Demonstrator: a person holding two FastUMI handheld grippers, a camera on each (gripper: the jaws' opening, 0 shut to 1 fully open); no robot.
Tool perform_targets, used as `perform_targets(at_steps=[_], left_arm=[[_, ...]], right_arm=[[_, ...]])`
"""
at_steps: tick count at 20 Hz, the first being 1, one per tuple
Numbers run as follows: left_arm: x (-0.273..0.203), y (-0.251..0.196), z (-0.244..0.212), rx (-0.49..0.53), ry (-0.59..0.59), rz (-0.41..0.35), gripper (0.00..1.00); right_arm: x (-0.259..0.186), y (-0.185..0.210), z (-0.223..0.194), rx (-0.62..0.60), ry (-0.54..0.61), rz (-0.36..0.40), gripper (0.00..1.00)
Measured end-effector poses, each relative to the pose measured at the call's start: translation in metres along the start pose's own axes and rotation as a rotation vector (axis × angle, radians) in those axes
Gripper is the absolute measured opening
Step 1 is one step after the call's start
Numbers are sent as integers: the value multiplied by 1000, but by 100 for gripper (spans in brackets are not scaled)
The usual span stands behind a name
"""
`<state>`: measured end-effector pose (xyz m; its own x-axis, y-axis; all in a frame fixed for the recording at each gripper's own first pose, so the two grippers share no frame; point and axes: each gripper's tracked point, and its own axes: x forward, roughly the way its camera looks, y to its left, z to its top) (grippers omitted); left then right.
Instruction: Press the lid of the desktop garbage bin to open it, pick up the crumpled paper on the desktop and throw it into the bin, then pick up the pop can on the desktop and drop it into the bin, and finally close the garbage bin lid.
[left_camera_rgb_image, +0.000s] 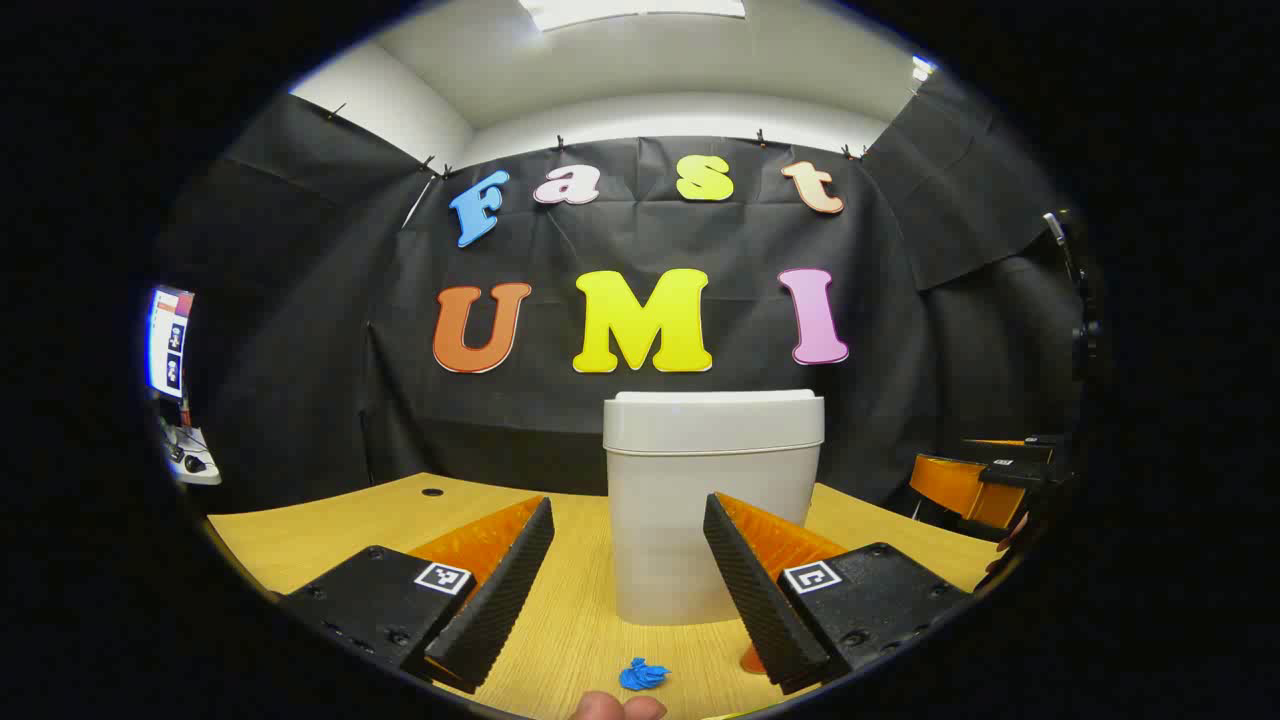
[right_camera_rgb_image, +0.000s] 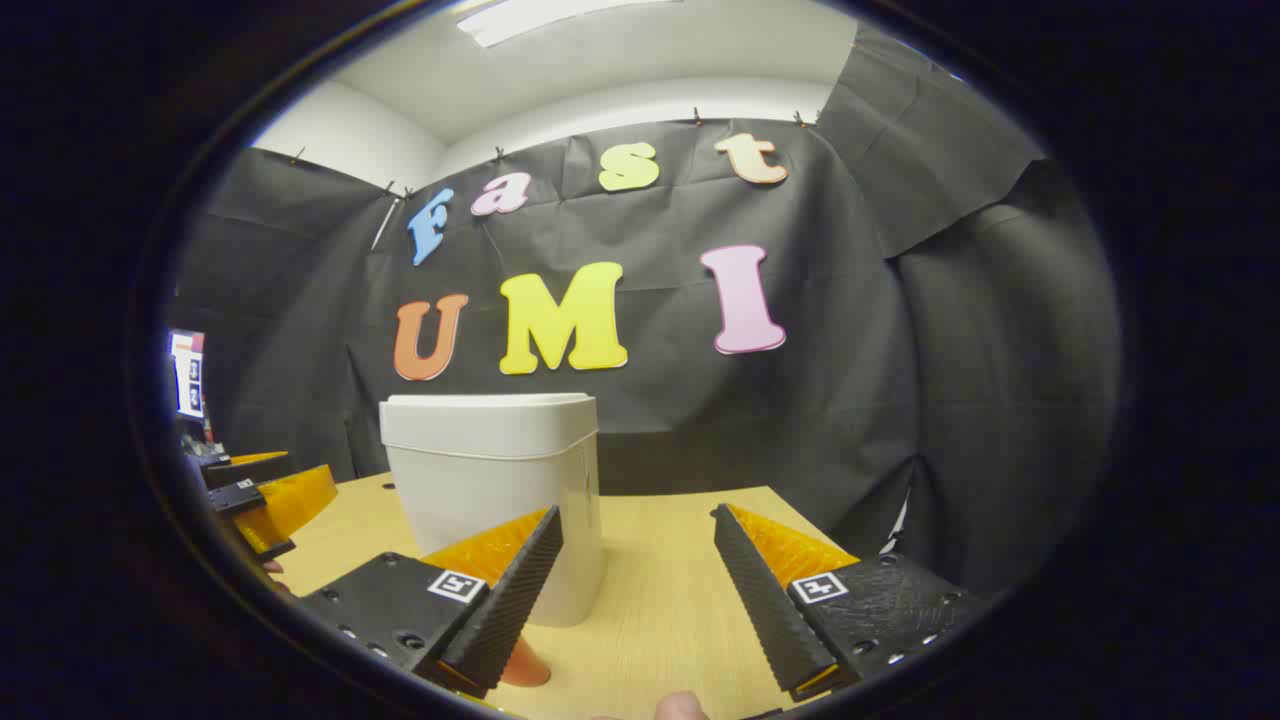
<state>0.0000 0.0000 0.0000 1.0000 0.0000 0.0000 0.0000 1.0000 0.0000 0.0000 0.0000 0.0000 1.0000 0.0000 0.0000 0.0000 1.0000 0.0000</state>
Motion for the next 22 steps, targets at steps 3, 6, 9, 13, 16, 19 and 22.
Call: perform_targets(at_steps=[3,6,9,13,16,19,22], left_arm=[[-2,0,0,-4,4,-5,97],[-2,2,2,20,0,6,97],[-3,1,2,27,0,6,97],[-4,0,1,27,1,-4,98],[-5,0,1,35,-1,-4,97],[-4,-1,1,38,-4,-4,97],[-3,-1,-1,45,-1,-4,97]], right_arm=[[0,1,-2,-4,9,1,94],[-2,1,-1,1,7,1,95],[-2,1,1,3,4,-2,94],[-3,1,1,12,6,0,95],[-2,2,-1,12,10,1,94],[-2,3,-1,13,11,3,95],[-3,5,0,10,7,6,95]])
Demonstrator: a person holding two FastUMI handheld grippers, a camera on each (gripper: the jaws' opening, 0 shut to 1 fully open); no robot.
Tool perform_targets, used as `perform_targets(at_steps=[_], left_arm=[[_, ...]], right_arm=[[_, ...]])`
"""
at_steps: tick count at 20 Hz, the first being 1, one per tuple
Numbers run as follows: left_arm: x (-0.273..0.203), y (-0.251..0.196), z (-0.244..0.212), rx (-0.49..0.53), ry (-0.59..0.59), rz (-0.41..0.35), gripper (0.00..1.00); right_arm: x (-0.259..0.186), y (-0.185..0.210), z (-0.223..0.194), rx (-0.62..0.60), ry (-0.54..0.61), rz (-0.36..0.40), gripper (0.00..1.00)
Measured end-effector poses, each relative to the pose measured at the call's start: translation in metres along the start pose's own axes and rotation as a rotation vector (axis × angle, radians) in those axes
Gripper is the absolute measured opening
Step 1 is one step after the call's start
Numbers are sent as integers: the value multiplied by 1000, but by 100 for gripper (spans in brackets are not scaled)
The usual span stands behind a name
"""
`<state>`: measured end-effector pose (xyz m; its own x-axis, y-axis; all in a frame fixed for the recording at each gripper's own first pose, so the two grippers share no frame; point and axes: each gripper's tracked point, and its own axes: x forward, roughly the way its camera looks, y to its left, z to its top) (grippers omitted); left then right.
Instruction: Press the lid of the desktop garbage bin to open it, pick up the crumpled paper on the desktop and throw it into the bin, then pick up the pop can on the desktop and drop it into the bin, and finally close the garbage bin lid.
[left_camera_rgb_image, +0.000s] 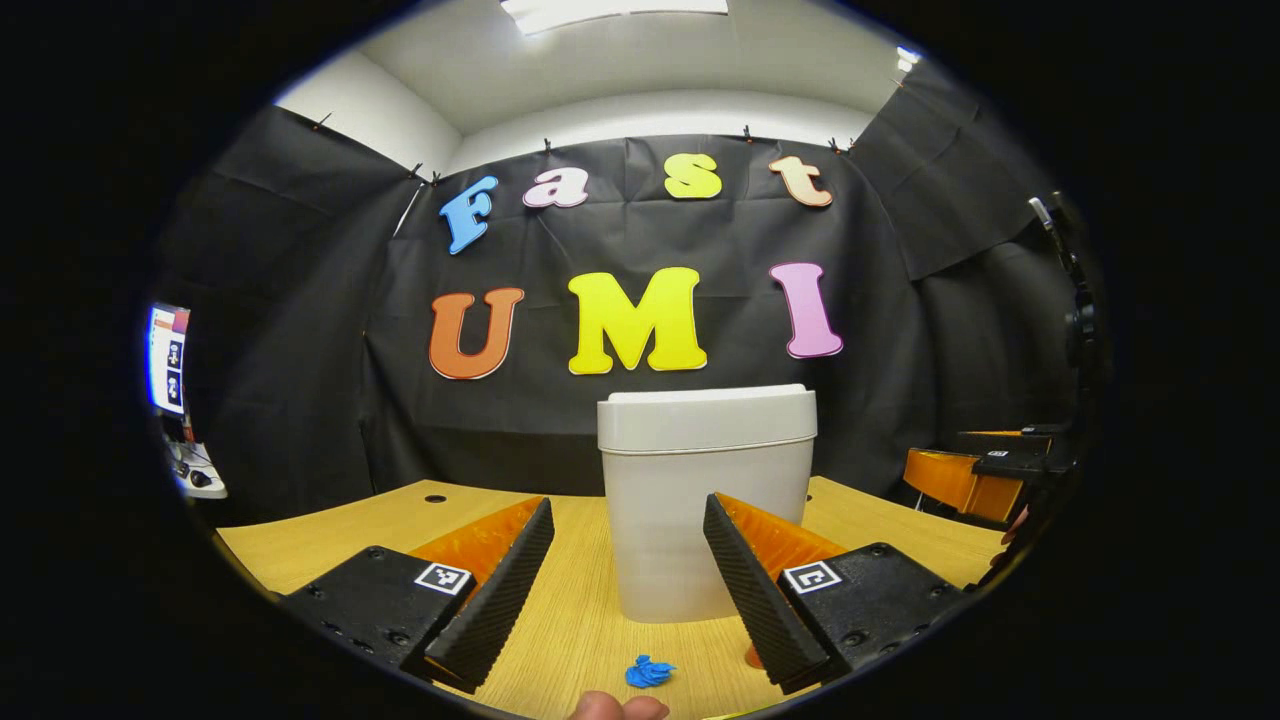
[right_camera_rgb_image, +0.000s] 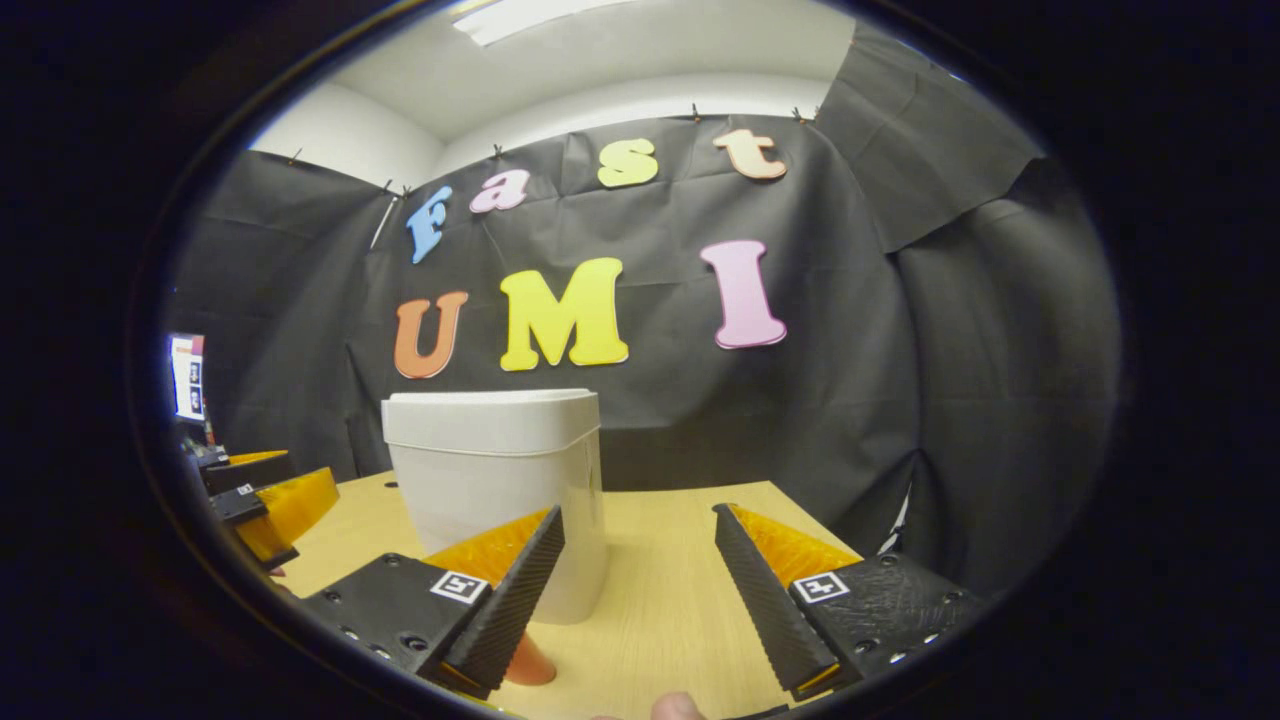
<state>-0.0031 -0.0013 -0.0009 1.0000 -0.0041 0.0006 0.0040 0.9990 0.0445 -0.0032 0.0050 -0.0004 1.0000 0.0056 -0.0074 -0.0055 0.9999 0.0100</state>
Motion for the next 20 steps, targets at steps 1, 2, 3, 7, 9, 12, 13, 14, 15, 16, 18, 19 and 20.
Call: perform_targets(at_steps=[1,2,3,7,9,12,13,14,15,16,18,19,20], left_arm=[[1,0,0,0,0,-1,97],[0,-1,0,-1,0,-4,97],[0,-1,0,-1,1,-8,97],[-2,-5,1,8,0,-16,97],[-1,-8,0,8,-3,-20,97],[2,-7,-7,5,16,-19,97],[4,-7,-8,2,21,-20,97],[3,-7,-8,0,21,-19,97],[4,-7,-8,-2,22,-18,97],[3,-6,-10,-4,22,-15,97],[4,-4,-12,-2,26,-11,97],[4,-3,-13,6,31,-7,97],[4,-3,-13,11,30,-4,98]], right_arm=[[0,1,1,-3,-1,2,95],[0,2,0,-6,-2,4,95],[0,2,0,-9,-1,6,95],[-1,1,4,-14,-10,5,95],[-2,0,8,-18,-19,4,95],[-2,2,19,-24,-39,23,95],[0,2,26,-36,-47,28,95],[2,2,34,-51,-61,33,94],[4,5,45,-66,-75,47,95],[8,11,55,-74,-82,73,94],[17,24,79,-71,-91,130,94],[21,32,92,-70,-95,161,94],[26,43,105,-69,-92,198,94]])
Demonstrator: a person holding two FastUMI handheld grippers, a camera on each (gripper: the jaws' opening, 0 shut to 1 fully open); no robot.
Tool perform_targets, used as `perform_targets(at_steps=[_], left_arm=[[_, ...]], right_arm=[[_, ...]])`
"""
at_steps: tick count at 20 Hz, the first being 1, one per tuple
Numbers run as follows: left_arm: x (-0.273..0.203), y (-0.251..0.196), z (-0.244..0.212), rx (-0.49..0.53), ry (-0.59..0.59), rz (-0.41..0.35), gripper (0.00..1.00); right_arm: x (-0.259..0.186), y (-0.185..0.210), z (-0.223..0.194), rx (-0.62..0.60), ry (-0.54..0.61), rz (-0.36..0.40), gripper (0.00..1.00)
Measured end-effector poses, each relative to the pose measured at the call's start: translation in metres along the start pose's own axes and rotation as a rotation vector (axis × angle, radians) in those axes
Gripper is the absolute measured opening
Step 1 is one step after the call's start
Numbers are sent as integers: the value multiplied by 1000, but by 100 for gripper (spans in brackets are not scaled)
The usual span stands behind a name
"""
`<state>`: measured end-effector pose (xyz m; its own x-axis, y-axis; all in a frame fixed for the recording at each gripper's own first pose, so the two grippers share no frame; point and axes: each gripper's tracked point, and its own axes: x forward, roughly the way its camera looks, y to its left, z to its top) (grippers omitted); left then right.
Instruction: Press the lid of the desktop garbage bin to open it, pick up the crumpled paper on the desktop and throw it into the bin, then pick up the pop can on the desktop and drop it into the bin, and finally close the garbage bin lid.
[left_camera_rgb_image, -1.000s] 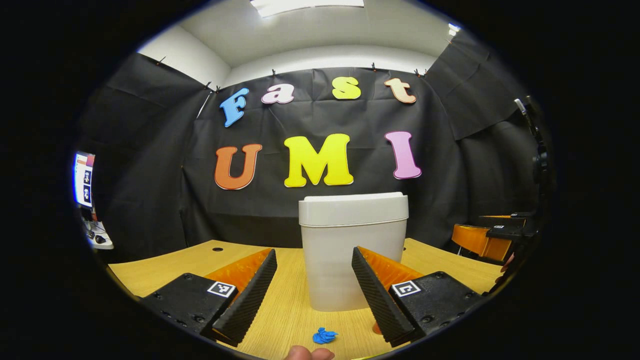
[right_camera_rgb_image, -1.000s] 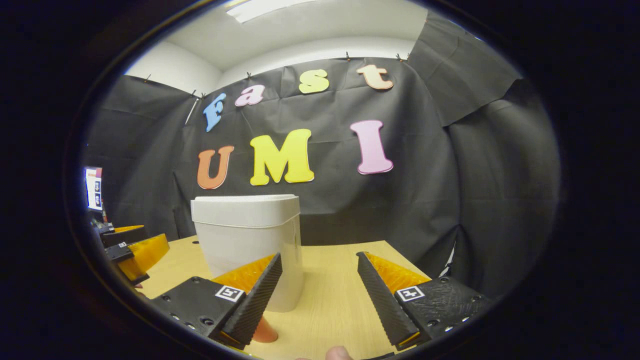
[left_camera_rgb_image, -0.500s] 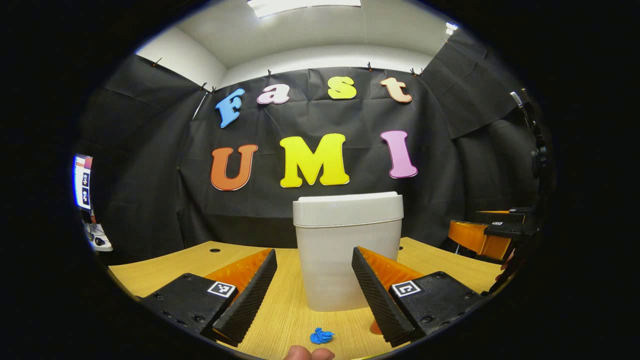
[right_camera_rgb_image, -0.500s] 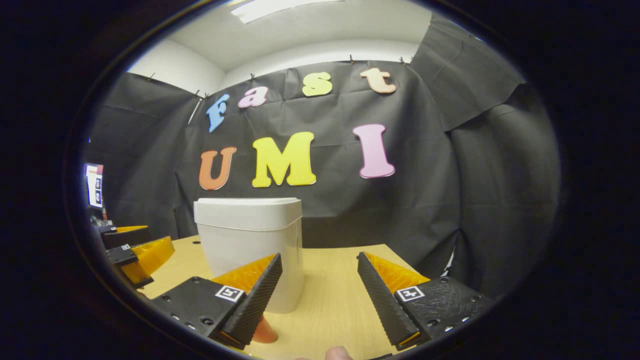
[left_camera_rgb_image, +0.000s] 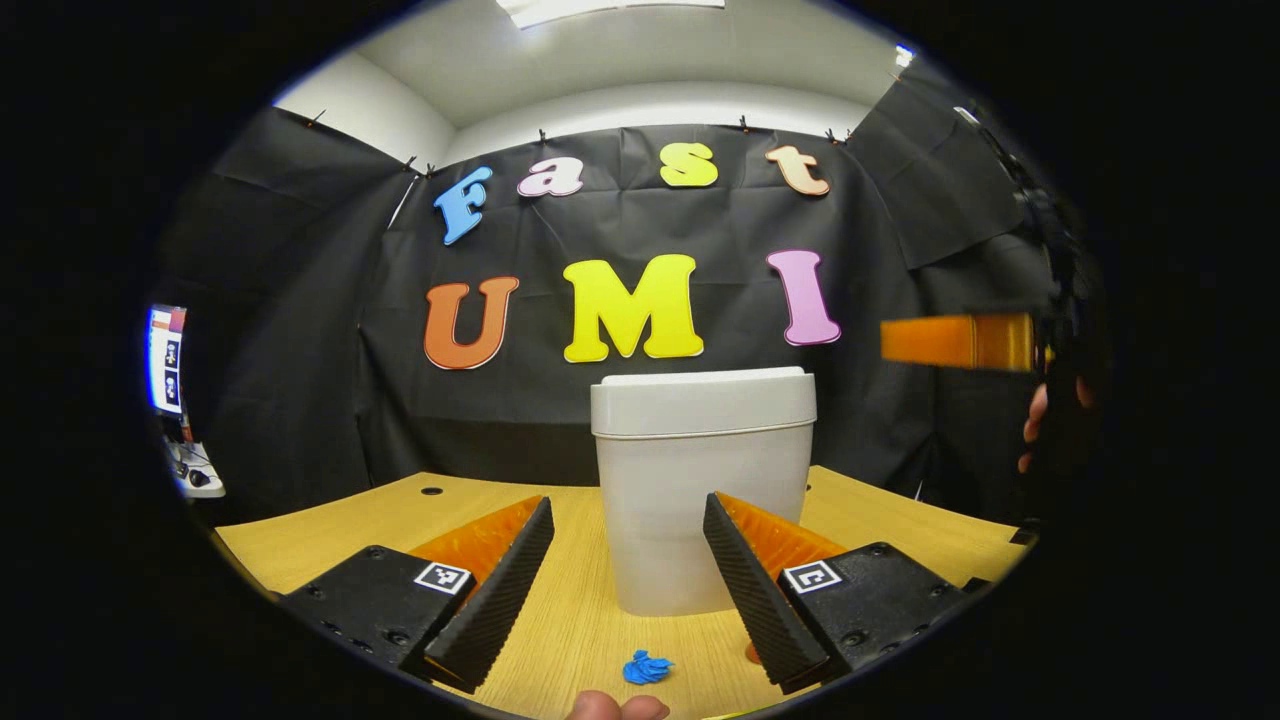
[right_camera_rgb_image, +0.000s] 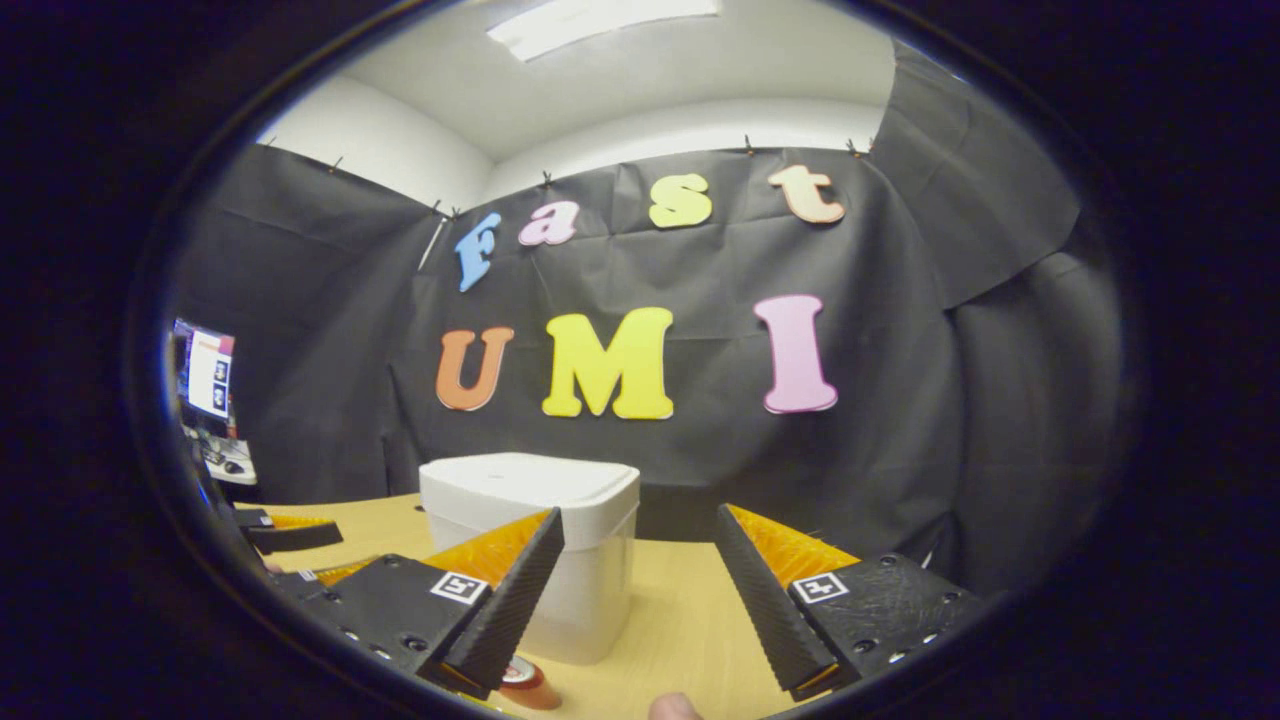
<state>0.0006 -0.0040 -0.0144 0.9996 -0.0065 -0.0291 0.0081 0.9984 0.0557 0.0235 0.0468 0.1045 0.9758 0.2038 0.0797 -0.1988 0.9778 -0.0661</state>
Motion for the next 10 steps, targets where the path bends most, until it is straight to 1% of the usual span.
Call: perform_targets(at_steps=[2,3,4,5,6,7,8,9,10], left_arm=[[-2,1,-2,-9,2,0,98],[-2,3,-3,-19,7,0,98],[-3,5,-4,-28,12,3,98],[-2,7,-5,-34,18,7,97],[-2,10,-7,-37,24,14,98],[-2,12,-8,-38,30,22,98],[-3,14,-10,-38,32,28,98],[-3,16,-10,-38,32,32,98],[-3,17,-10,-36,32,35,98]], right_arm=[[24,9,15,-10,-2,44,90],[31,13,21,-24,-3,53,80],[42,18,26,-38,6,63,73],[50,28,23,-46,24,94,69],[63,35,20,-41,45,107,64],[67,41,18,-29,77,133,39],[80,48,3,-15,116,158,25],[90,54,-10,2,154,181,31],[95,55,-13,31,177,184,24]])
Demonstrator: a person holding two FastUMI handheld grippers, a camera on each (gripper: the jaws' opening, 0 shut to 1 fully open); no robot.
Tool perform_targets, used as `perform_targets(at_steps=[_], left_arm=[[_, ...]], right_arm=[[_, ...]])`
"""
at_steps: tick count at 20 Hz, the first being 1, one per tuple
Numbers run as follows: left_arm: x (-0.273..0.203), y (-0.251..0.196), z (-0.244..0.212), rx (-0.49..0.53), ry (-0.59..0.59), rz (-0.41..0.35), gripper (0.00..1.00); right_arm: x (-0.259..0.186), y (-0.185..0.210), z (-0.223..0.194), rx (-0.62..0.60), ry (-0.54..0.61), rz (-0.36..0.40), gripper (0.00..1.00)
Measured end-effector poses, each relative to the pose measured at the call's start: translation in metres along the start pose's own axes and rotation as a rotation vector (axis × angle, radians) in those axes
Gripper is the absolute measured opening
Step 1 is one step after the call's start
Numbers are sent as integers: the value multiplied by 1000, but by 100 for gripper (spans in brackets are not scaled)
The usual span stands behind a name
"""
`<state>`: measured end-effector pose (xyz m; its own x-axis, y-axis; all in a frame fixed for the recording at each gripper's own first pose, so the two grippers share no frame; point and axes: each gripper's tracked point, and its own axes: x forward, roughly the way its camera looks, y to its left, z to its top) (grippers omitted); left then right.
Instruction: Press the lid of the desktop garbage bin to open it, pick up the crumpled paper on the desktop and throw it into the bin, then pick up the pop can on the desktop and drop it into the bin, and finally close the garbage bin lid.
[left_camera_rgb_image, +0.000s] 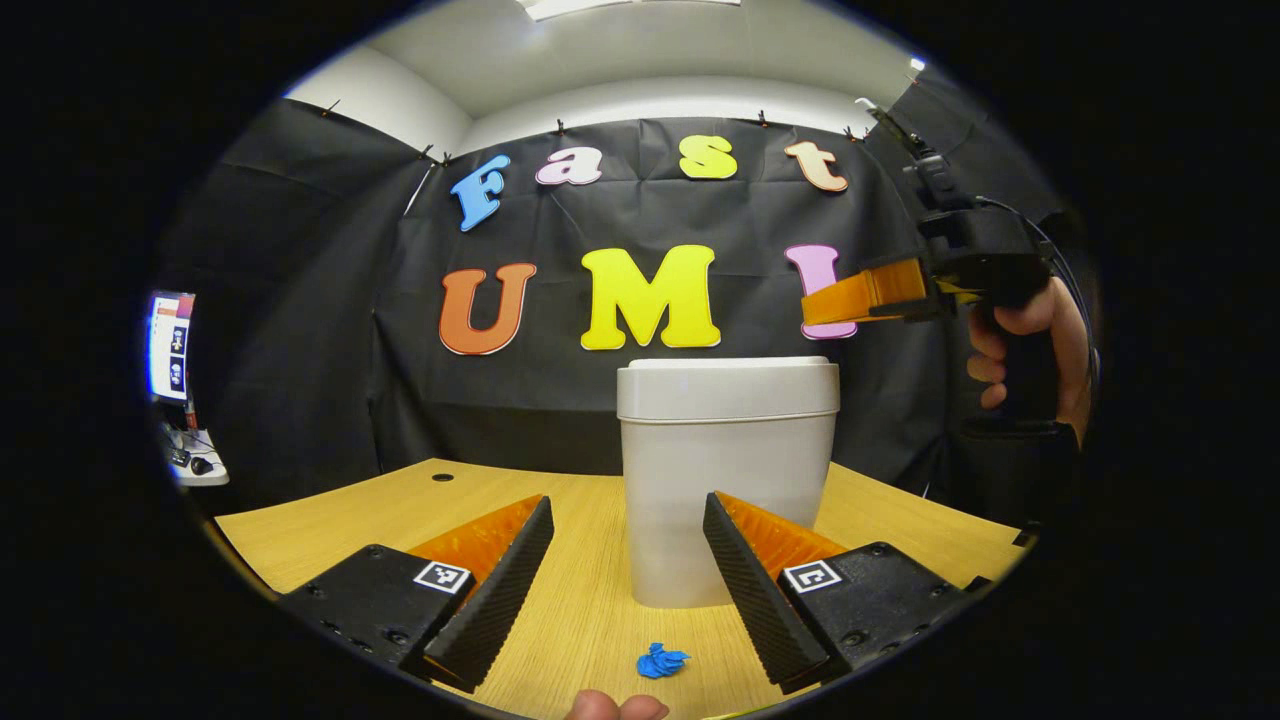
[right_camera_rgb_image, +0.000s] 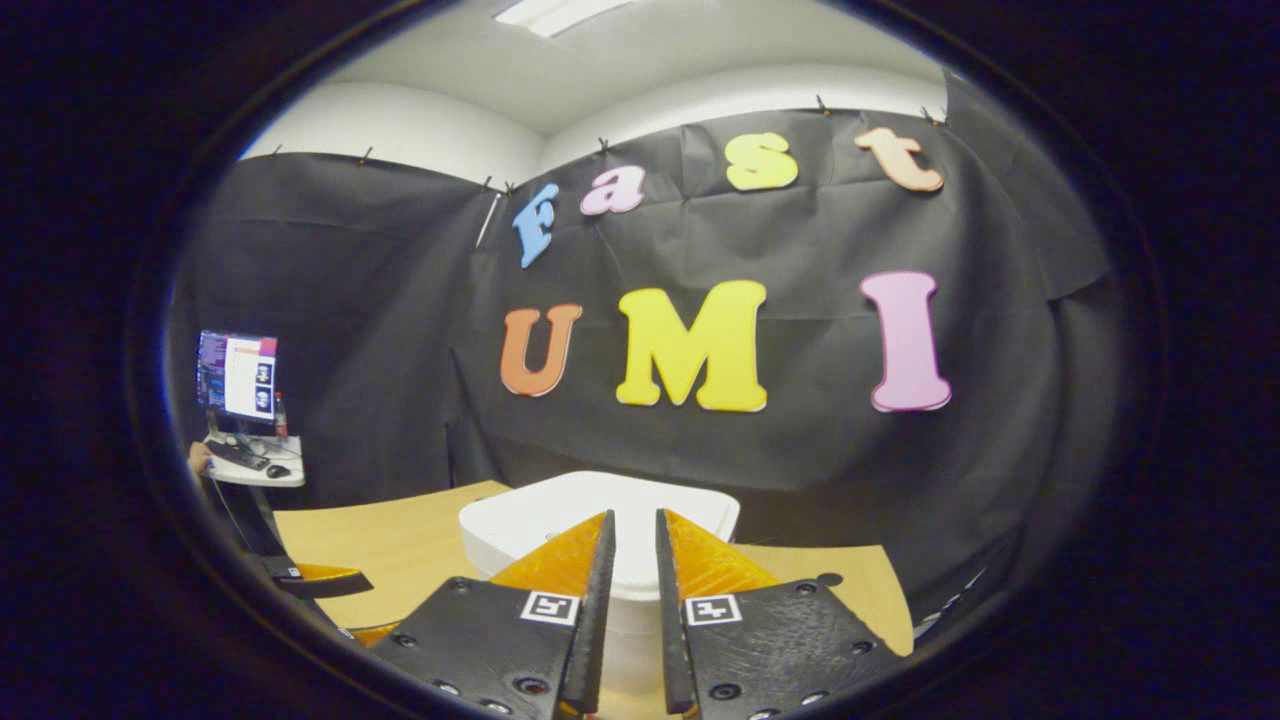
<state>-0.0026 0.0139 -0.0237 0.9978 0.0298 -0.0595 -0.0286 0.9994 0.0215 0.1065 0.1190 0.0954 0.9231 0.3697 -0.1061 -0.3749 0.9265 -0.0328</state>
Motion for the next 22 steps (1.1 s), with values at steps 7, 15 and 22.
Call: perform_targets(at_steps=[7,15,22], left_arm=[[1,4,-1,-1,-6,-2,98],[8,-4,-13,-32,11,-32,98],[6,4,-26,-18,38,2,98]], right_arm=[[32,9,-11,11,84,27,0],[33,7,-27,-27,160,18,1],[6,-13,20,18,-50,-99,75]])
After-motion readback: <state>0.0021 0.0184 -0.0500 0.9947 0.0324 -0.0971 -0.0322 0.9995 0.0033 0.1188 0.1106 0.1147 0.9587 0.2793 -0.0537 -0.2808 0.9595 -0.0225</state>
